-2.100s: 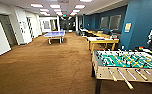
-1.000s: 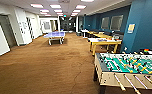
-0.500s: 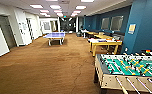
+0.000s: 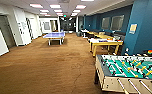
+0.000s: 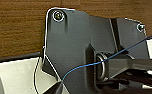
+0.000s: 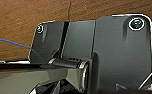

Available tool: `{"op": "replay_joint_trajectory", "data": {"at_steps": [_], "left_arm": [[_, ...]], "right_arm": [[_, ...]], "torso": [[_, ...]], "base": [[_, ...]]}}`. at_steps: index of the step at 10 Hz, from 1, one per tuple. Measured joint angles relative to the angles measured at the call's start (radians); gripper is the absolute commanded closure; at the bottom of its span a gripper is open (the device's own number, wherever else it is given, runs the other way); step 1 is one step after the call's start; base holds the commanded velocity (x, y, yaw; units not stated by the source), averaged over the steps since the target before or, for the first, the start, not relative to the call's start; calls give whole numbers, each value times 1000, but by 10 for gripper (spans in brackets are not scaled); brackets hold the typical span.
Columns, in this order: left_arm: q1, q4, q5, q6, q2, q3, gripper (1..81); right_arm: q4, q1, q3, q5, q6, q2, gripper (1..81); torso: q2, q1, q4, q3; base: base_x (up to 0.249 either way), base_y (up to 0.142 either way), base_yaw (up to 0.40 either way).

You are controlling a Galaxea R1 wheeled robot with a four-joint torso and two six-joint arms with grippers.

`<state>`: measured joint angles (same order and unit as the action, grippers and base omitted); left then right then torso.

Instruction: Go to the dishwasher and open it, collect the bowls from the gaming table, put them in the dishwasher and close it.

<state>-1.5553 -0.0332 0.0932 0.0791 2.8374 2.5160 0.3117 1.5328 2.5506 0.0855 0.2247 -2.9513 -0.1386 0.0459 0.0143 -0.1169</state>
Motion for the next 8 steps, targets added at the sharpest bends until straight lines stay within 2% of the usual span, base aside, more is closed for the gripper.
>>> {"op": "replay_joint_trajectory", "data": {"at_steps": [8], "left_arm": [[0,0,1,0,9,13,10]], "right_arm": [[0,-1,0,0,0,-2,10]], "torso": [[0,0,0,0]], "base": [[100,0,0]]}}
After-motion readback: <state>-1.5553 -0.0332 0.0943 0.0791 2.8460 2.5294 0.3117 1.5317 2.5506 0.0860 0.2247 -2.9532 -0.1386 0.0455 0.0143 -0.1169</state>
